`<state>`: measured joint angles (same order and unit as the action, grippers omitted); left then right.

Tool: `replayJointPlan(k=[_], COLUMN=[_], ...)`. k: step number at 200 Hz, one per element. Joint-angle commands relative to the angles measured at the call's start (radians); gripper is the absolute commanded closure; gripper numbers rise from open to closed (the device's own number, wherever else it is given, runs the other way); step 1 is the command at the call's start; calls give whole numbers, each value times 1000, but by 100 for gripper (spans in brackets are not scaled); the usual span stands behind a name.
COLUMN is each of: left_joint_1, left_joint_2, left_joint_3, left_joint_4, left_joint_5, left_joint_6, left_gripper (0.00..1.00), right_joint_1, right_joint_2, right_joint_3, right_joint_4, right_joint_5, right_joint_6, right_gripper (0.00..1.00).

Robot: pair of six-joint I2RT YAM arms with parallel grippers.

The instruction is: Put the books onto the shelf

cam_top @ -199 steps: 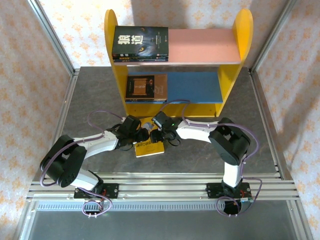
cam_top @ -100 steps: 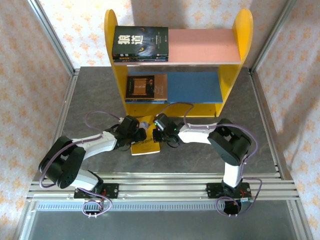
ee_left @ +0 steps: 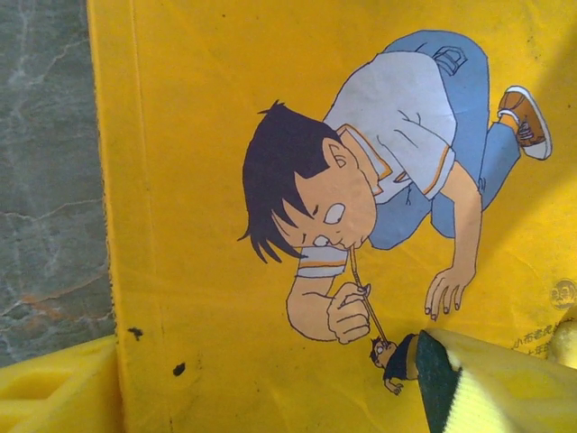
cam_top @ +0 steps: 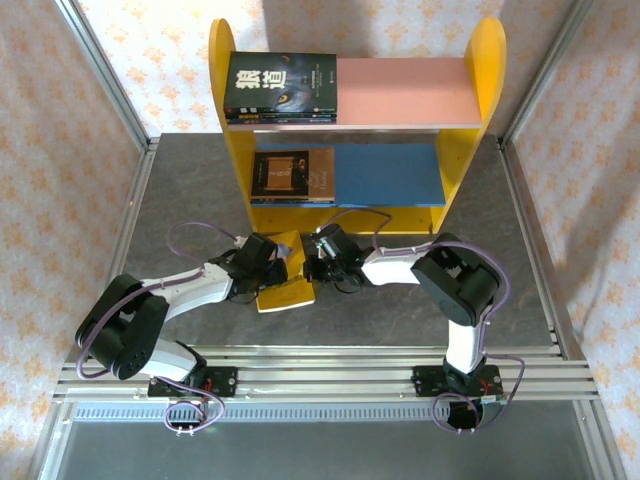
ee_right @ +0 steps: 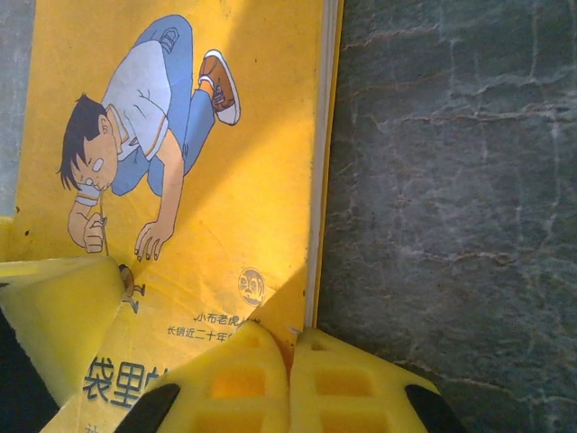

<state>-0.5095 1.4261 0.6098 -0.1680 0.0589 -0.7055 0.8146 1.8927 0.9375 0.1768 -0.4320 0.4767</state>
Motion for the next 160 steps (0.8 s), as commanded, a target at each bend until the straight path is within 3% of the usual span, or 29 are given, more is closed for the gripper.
replayJointPlan(k=[1,49,160], left_joint_1=[-4,-5,-5], left_joint_2=[-16,-126,-184], left_joint_3=[-39,-68,-58], left_joint_4=[127,352,226], left_joint_5=[142,365,319], left_joint_6=[7,-30,0], left_gripper=[28,32,42], right_joint_1=[30,31,29], right_joint_2=[126,126,117], right_joint_3=[-53,-56,-48], right_joint_4=[-91,-87,-99], right_joint_5=[-24,-33,-32], right_joint_6=[0,-5,-11], right_gripper=[96,94,88])
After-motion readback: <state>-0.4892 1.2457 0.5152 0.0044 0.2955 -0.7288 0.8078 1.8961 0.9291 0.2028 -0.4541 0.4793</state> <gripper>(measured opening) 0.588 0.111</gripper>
